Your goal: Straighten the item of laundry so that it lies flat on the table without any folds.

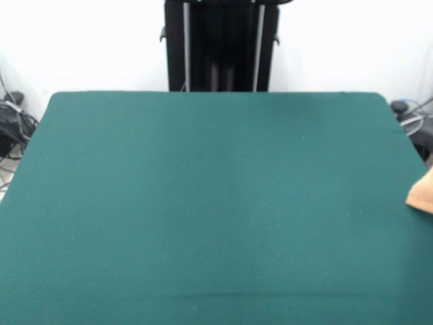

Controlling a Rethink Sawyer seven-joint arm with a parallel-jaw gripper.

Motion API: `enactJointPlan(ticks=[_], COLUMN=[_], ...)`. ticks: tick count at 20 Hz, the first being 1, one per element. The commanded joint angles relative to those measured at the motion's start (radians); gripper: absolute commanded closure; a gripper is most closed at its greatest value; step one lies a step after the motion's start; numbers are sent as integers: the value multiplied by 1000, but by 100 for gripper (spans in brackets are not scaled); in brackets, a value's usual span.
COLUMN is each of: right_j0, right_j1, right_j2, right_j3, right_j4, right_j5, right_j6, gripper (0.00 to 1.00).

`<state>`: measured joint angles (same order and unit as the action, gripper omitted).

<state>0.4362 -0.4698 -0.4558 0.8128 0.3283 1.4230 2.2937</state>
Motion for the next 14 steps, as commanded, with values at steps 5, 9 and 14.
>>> enactJointPlan(ticks=[5, 9, 14], right_j0=[9, 15, 22], right_j1=[49, 77, 78], right_j2=[19, 20, 22], right_j3=[-26, -88, -98], right_j4=[23, 35, 42], right_j5=[107, 140, 150], right_j6=[379, 420, 440], gripper=[100, 100, 100])
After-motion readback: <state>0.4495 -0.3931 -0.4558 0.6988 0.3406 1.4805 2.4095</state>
